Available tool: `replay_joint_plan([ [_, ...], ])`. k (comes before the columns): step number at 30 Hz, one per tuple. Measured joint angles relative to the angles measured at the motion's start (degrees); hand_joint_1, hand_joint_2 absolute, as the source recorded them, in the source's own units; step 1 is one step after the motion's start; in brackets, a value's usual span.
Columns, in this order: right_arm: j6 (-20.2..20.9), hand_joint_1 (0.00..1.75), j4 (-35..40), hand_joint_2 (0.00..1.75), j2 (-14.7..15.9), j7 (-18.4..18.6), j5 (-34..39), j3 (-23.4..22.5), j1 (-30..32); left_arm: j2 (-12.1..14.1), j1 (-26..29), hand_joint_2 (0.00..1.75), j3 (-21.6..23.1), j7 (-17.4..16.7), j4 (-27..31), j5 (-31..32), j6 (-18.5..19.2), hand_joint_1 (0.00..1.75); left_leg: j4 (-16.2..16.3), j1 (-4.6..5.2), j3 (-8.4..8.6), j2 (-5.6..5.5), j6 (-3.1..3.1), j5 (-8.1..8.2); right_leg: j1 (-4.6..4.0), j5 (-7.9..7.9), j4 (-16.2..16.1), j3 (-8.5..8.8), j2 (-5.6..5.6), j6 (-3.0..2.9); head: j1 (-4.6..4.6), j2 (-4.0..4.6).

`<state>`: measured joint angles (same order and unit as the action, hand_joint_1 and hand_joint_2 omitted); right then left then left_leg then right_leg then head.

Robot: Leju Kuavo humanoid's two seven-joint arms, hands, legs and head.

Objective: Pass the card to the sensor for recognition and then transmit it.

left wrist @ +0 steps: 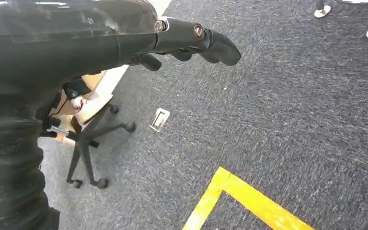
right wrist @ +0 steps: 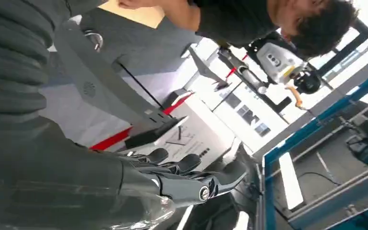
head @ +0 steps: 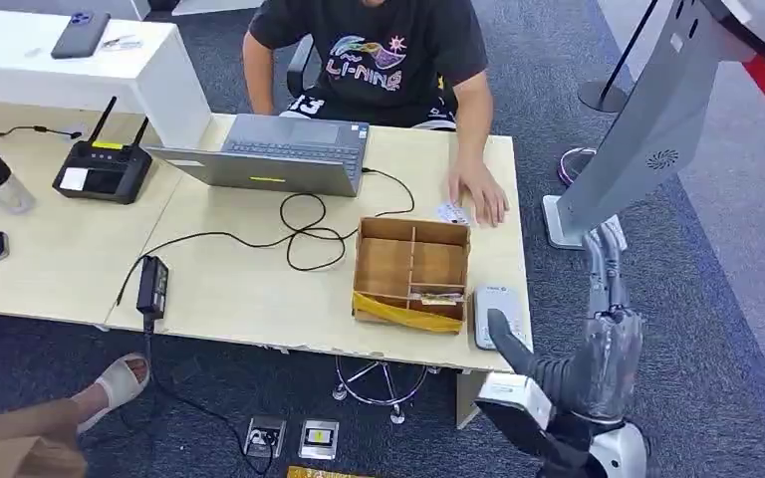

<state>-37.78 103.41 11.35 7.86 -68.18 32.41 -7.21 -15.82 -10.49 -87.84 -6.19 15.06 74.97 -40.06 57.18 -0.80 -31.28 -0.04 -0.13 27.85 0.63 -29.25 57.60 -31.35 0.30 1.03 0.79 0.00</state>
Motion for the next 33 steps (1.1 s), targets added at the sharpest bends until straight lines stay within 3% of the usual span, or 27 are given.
replay_joint_plan([
  [6, 10.21, 0.0, -2.12, 1.75, -1.05, 2.78, -5.96, 5.38, -4.19, -0.24, -0.03, 1.75, 0.0, 0.39, 0.33, -0.61, 0.0, 0.0, 0.0, -0.01, 0.01, 0.0, 0.01, -0.01, -0.02, 0.0, 0.01, 0.0, 0.01, 0.0, 0.0, 0.0],
  [16, 21.94, 0.0, -6.28, 1.75, -3.15, 2.89, -0.86, 10.76, -9.17, -0.26, -0.09, 1.75, 0.0, -0.2, 0.44, -0.37, 0.0, 0.0, 0.0, -0.01, -0.02, -0.01, 0.01, -0.01, -0.01, 0.0, 0.01, -0.01, 0.03, -0.01, 0.0, 0.0],
  [24, 32.31, 0.0, -11.06, 1.75, -5.42, 3.48, -1.52, 15.35, -12.71, -0.26, -0.12, 1.75, 0.0, -0.87, 0.46, 0.61, 0.0, 0.0, 0.0, -0.01, -0.02, -0.01, 0.01, -0.01, -0.02, -0.01, 0.01, -0.01, 0.03, -0.01, 0.0, 0.0],
  [33, 35.62, 0.0, -17.66, 1.75, -7.5, 5.23, -1.85, 18.5, -15.92, -0.2, -0.14, 1.75, 0.0, 1.12, 0.44, 0.98, 0.0, 0.0, 0.0, -0.01, -0.02, -0.01, 0.01, -0.01, -0.01, -0.01, 0.02, -0.02, 0.0, -0.01, 0.0, 0.0],
])
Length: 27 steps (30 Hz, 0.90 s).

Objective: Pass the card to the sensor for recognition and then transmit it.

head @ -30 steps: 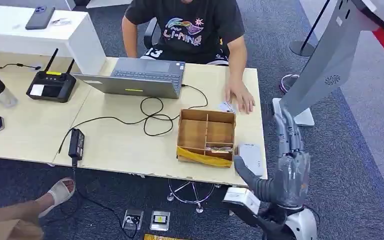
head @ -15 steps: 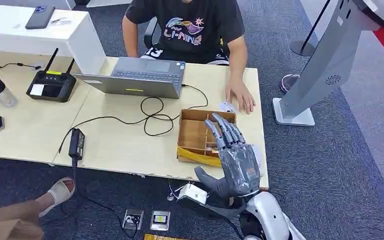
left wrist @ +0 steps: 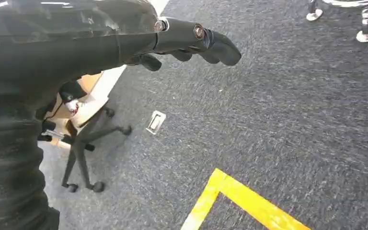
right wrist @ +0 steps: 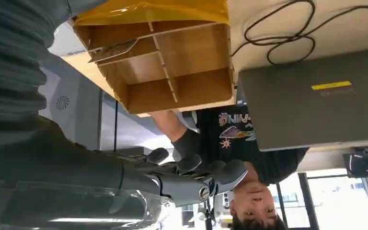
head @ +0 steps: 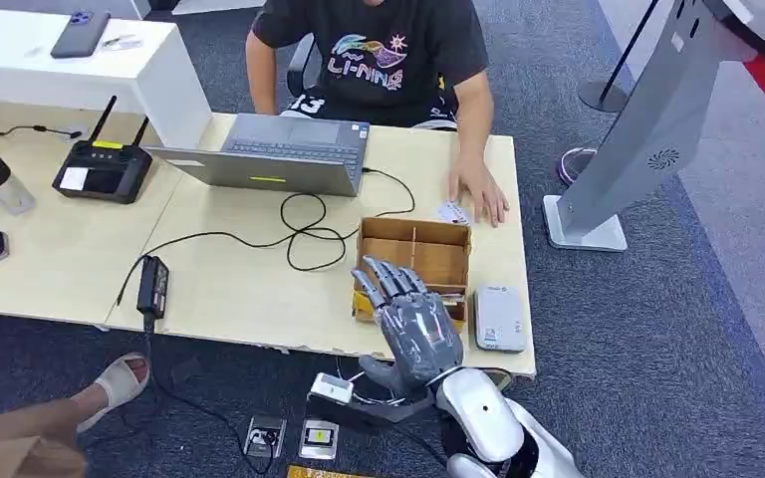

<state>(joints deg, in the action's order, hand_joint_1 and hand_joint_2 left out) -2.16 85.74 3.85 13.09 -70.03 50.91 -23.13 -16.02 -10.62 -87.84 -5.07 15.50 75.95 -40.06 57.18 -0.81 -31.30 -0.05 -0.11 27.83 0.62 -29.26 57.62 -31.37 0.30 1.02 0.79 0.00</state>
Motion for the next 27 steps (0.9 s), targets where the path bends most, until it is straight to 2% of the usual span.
replay_joint_plan([
  [7, 0.04, 0.0, -3.5, 1.75, -0.11, 2.69, -4.86, 1.49, -1.82, 0.28, -0.01, 1.75, 0.0, 2.16, 0.0, 0.5, 0.0, 0.0, 0.0, 0.0, 0.0, 0.0, 0.0, 0.0, 0.0, 0.0, 0.0, -0.01, 0.0, 0.0, 0.02, 0.0],
  [12, -1.25, 0.0, -5.22, 1.75, -0.11, 4.0, -7.59, 2.03, -2.58, 0.55, -0.01, 1.75, 0.0, 2.4, -0.07, 0.85, 0.0, 0.0, 0.0, 0.0, 0.0, 0.0, 0.0, 0.0, -0.01, 0.0, 0.0, -0.01, 0.0, 0.0, 0.02, 0.0],
  [27, -4.96, 0.0, -10.18, 1.75, -0.9, 4.09, -8.0, 3.17, -3.88, 1.18, -0.01, 1.75, 0.0, 2.8, -0.15, 1.46, 0.0, 0.0, 0.0, 0.0, 0.01, 0.0, 0.0, 0.0, 0.0, 0.0, 0.0, -0.01, 0.0, 0.0, 0.02, 0.0],
])
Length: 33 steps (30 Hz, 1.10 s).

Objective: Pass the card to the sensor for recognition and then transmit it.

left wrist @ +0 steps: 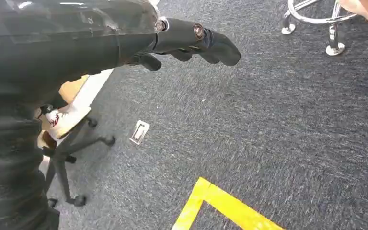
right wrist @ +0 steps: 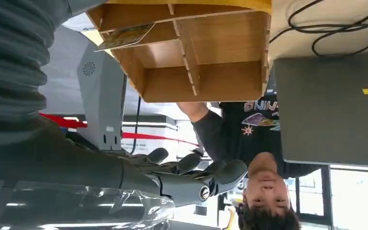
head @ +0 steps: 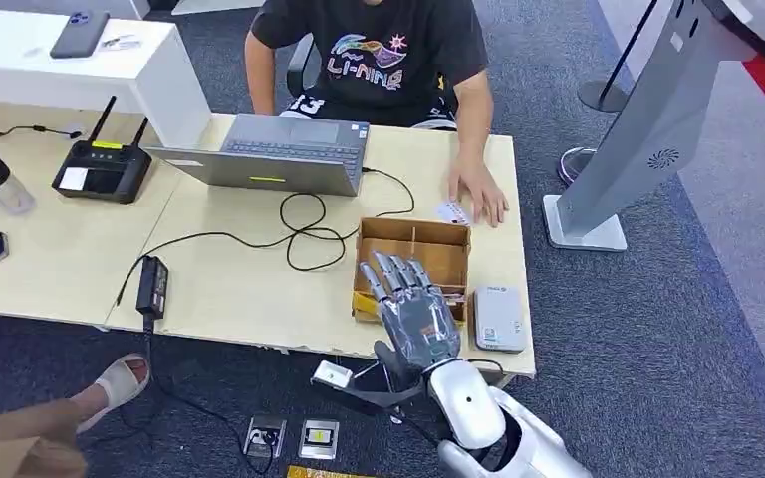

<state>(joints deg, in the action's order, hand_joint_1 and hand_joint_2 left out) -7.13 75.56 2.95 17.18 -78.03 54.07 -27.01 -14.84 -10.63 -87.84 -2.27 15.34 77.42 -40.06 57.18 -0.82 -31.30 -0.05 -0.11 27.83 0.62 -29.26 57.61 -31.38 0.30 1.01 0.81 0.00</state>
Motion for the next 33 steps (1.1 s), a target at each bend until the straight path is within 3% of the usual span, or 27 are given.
replay_joint_plan([
  [33, -3.93, 0.03, -17.75, 1.75, -2.58, 2.29, -3.47, -1.36, -4.36, -0.46, 0.02, 1.75, -0.02, -1.73, 0.02, -3.56, 0.0, 0.0, 0.01, 0.0, 0.0, 0.0, 0.0, 0.0, 0.0, 0.0, 0.0, -0.01, 0.01, 0.0, 0.0, 0.0],
])
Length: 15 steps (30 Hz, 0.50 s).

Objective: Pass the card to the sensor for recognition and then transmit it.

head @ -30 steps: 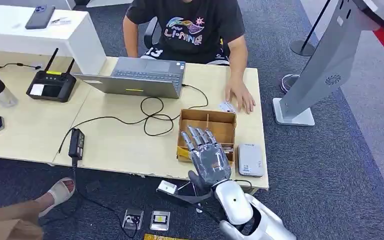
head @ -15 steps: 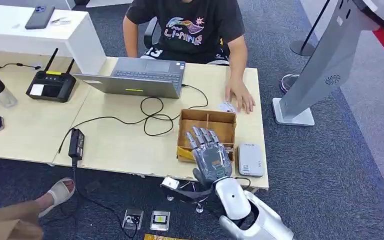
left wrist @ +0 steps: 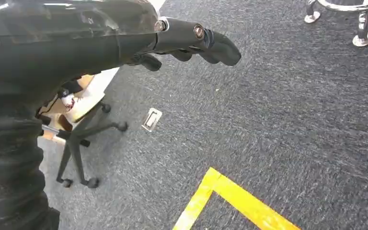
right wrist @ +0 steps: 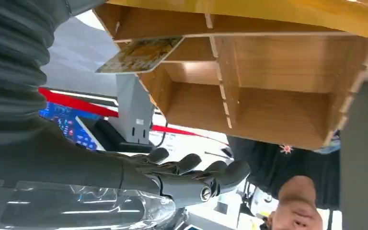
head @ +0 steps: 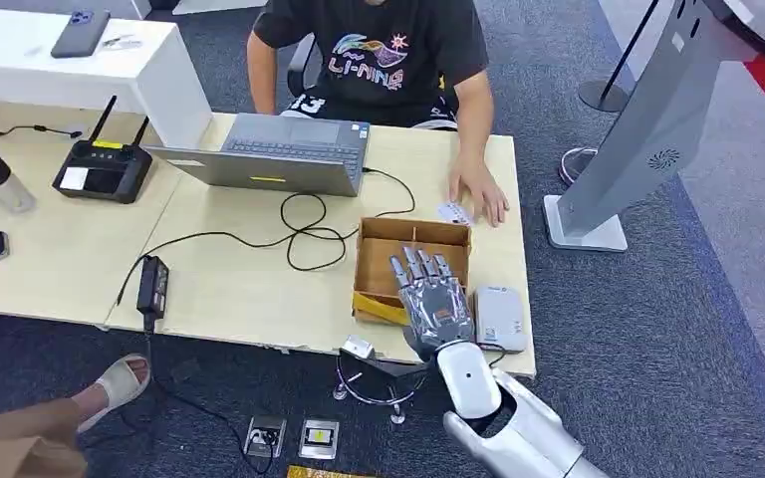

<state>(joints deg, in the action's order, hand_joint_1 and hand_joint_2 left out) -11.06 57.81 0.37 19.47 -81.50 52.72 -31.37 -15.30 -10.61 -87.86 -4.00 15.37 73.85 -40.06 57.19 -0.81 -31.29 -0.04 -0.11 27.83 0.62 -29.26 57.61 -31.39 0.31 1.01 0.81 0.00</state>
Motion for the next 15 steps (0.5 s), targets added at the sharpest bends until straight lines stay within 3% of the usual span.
replay_joint_plan([
  [6, -0.76, 0.17, -2.66, 1.75, -0.13, 0.26, 0.44, -0.83, -0.72, -0.2, 0.02, 1.75, 0.0, -0.02, 0.13, -0.07, 0.0, 0.0, 0.0, 0.0, 0.0, 0.0, 0.0, 0.0, 0.0, 0.0, 0.0, 0.0, -0.01, 0.0, -0.02, 0.0],
  [15, -1.97, 0.24, -4.44, 1.75, -0.13, 0.74, 1.03, -2.19, -1.09, -0.44, 0.04, 1.75, 0.0, -0.02, 0.48, -0.28, 0.0, 0.0, 0.0, 0.0, 0.01, 0.0, 0.0, 0.0, 0.0, 0.0, 0.0, 0.0, -0.02, 0.0, -0.02, 0.0],
])
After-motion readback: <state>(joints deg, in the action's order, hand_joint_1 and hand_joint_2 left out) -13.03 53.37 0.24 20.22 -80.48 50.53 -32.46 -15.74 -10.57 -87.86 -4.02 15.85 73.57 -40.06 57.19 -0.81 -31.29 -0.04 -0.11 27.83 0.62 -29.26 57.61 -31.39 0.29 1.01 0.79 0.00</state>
